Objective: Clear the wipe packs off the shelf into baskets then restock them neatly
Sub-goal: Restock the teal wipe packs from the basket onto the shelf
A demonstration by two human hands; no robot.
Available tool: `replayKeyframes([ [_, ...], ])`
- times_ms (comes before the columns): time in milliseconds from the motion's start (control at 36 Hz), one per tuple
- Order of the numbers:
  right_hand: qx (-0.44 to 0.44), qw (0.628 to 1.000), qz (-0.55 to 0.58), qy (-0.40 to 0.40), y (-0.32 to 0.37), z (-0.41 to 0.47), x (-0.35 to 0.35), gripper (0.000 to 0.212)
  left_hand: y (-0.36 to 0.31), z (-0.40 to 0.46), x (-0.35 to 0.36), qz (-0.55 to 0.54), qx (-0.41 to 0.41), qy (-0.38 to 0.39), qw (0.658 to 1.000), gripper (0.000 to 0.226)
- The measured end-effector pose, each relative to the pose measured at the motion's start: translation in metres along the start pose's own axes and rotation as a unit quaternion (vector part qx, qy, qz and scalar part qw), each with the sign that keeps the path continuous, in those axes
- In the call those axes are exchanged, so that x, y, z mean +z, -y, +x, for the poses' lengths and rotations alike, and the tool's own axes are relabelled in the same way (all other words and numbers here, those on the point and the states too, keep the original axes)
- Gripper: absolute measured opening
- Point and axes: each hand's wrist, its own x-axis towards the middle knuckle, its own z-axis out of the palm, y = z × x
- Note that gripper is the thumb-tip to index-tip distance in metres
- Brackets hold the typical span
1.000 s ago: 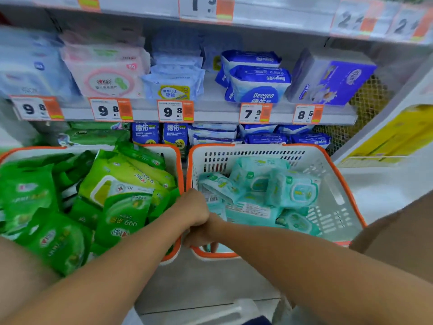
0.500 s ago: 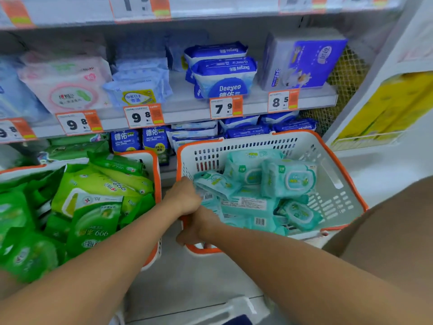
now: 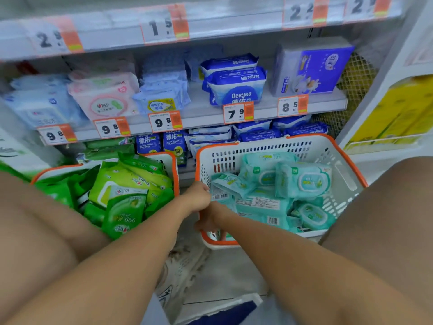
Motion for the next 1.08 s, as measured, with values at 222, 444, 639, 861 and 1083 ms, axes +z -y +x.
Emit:
replayKeyframes([
  [222, 0.004, 1.000, 0.011, 0.004, 0.000, -0.005, -0.004, 0.047, 0.016, -0.004, -0.003, -0.017, 0.000, 0.007, 1.000, 0.049],
  [444, 0.008, 1.000, 0.016, -0.015, -0.004, -0.006, -0.001, 0.046, 0.022, 0.011, 0.002, 0.003, 0.026, -0.005, 1.000, 0.043],
  [639, 0.021, 1.000, 0.007, -0.008, -0.004, -0.001, 0.001, 0.040, 0.028, 0.015, 0.006, 0.070, 0.062, -0.063, 0.994, 0.039],
  [861, 0.058, 0.992, 0.107, 0.041, -0.022, -0.003, -0.001, 0.065, 0.024, 0.016, 0.008, 0.085, 0.068, -0.092, 0.990, 0.018],
  [1083, 0.048, 0.999, -0.005, 0.012, -0.073, -0.020, -0.099, 0.047, -0.019, 0.017, -0.001, 0.304, 0.096, 0.048, 0.947, 0.036],
])
